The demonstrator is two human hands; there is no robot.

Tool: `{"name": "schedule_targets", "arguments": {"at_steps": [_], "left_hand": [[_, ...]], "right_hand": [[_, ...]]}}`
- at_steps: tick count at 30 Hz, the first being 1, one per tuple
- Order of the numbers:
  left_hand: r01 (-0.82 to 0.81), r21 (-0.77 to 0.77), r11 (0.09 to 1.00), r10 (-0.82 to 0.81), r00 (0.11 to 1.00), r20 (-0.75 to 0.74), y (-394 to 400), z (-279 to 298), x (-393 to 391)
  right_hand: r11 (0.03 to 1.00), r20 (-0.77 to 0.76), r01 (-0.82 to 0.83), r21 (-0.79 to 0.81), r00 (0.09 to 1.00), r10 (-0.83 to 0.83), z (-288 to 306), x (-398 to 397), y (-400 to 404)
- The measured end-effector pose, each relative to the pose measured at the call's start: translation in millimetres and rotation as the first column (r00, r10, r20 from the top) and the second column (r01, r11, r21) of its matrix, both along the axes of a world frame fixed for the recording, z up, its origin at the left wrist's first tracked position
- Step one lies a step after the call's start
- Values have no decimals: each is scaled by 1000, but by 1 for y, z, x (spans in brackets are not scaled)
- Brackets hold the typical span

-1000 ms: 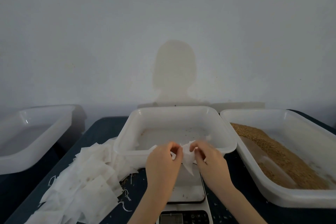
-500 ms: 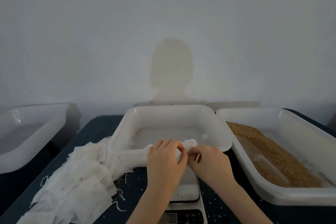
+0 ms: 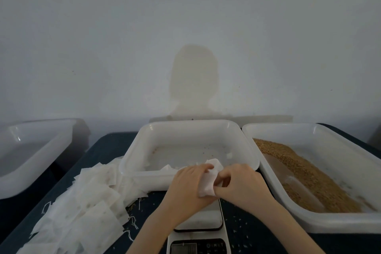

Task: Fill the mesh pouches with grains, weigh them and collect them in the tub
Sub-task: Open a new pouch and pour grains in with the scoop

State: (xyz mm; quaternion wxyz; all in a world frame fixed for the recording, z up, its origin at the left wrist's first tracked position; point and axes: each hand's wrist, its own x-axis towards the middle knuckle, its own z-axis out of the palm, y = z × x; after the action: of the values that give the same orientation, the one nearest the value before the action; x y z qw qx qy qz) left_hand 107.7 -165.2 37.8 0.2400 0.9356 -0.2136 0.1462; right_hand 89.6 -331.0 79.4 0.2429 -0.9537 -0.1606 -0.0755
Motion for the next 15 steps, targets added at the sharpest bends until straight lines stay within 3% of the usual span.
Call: {"name": "schedule_targets", "arguments": {"at_steps": [5,8,11,13,15], "left_hand": [[-41,52,998,47,992,-120,-1,2,3],[-7,-40,999,3,997,-83,-2,5,-2],[31,-16,999,-32,997,-73,-6,11,-3],[37,-2,999,-37,996,-79,-9,14,-2],[31,9,999,-30,996,-85,-12,15,-1]], "right_hand": [[999,21,-44,26,999,43,-1,2,-12],[981,-31,-113,158,992,120,3,4,-25],[949,-43,-153,275,984,171,8,5,-41],[934,2,-128,334,991,135,12,6,-54],[890,117,-38,455,993,-17,14,10,-76]]}}
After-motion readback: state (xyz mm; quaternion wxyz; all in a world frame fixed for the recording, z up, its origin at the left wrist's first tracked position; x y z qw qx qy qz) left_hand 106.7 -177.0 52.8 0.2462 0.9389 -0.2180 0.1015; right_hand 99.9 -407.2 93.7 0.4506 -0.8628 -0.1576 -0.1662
